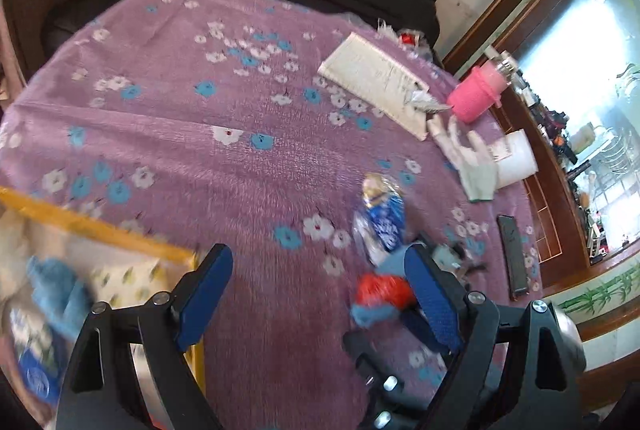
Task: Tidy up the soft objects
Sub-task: 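Grasp the blue-and-white Vinda tissue pack with the left tool, then grasp the blue-and-red knitted toy with the right tool while the left tool holds the Vinda pack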
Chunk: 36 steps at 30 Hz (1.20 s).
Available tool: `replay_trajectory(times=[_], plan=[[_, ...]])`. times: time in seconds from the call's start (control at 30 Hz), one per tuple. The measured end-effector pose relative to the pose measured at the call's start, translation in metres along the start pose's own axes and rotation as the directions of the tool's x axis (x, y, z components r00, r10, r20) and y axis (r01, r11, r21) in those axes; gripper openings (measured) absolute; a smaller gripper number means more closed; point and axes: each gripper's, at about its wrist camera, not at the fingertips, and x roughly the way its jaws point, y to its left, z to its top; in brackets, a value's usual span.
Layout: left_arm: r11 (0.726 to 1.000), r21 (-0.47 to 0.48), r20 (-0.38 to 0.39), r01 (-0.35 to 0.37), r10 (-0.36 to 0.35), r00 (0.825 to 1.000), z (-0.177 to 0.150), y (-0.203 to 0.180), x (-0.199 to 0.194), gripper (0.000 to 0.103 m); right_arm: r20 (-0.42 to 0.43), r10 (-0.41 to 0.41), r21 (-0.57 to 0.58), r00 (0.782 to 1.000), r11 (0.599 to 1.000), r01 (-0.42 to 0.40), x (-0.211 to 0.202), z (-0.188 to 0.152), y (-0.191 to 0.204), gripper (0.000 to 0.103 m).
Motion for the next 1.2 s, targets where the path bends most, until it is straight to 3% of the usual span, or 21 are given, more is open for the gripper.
replay_trajectory(times=[0.17,0.2,0.23,0.27,0.33,0.5,0.6,0.73,0.77,0.8,0.83,0.87,0.97,1.1,1.2], plan=[[0.999,-0.002,-0.083,0.037,-0.037,0.996,0.012,-0.002,0.048,0.087,0.039,-0.043,0.009,0.998,0.999,0.043,0.009,0.003,0.009,0.073],[0.999,-0.003,-0.086,0.034,-0.034,0.996,0.013,-0.004,0.054,0.088,0.054,-0.043,0.020,0.998,0.999,0.042,0.008,0.003,0.009,0.061],[1.000,0.016,-0.066,0.013,-0.012,0.998,0.015,-0.009,0.056,0.092,0.061,-0.064,0.028,0.996,0.998,0.062,0.006,0.003,0.009,0.028],[1.000,0.024,-0.059,0.018,-0.017,0.998,0.016,-0.012,0.059,0.099,0.054,-0.072,0.029,0.996,0.997,0.071,0.006,0.001,0.008,0.026],[1.000,0.018,-0.057,0.012,-0.011,0.998,0.018,-0.016,0.063,0.102,0.037,-0.044,0.044,0.998,0.998,0.042,0.002,-0.005,0.003,0.026],[0.999,-0.007,-0.066,0.044,-0.045,0.997,0.031,-0.023,0.077,0.102,0.006,0.011,0.109,1.000,0.994,-0.012,-0.016,-0.027,-0.013,0.020],[0.999,0.020,-0.101,0.033,-0.030,0.994,0.030,-0.033,0.095,0.102,-0.004,0.030,0.100,1.000,0.995,-0.029,-0.016,-0.028,-0.012,0.020],[0.989,0.148,-0.106,-0.025,0.041,0.993,0.024,-0.058,0.113,0.102,-0.009,0.041,0.097,0.999,0.994,-0.039,-0.016,-0.028,-0.012,0.020],[0.982,0.180,-0.101,-0.052,0.071,0.992,0.023,-0.064,0.116,0.098,-0.010,0.040,0.098,0.999,0.994,-0.039,-0.016,-0.028,-0.012,0.020],[0.977,0.206,-0.095,-0.063,0.084,0.992,0.022,-0.069,0.117,0.091,-0.011,0.041,0.100,0.999,0.994,-0.039,-0.016,-0.028,-0.012,0.020],[0.970,0.233,-0.085,-0.071,0.093,0.992,0.021,-0.074,0.118,0.071,-0.009,0.043,0.106,0.999,0.994,-0.041,-0.017,-0.029,-0.012,0.020],[0.968,0.241,-0.081,-0.073,0.096,0.992,0.020,-0.075,0.118,0.042,-0.008,0.044,0.110,0.999,0.993,-0.043,-0.012,-0.024,-0.016,0.020],[0.970,0.238,-0.086,-0.060,0.082,0.993,0.022,-0.072,0.114,0.042,-0.006,0.065,0.126,0.998,0.990,-0.063,-0.011,-0.022,-0.020,0.025],[0.982,0.182,-0.047,-0.043,0.052,0.998,0.029,-0.057,0.090,0.042,0.018,0.058,0.121,0.998,0.991,-0.060,-0.015,-0.021,-0.020,0.046],[0.987,0.157,-0.001,-0.030,0.030,1.000,0.031,-0.042,0.061,0.042,0.046,0.031,0.148,0.998,0.988,-0.038,-0.017,-0.019,-0.026,0.052]])
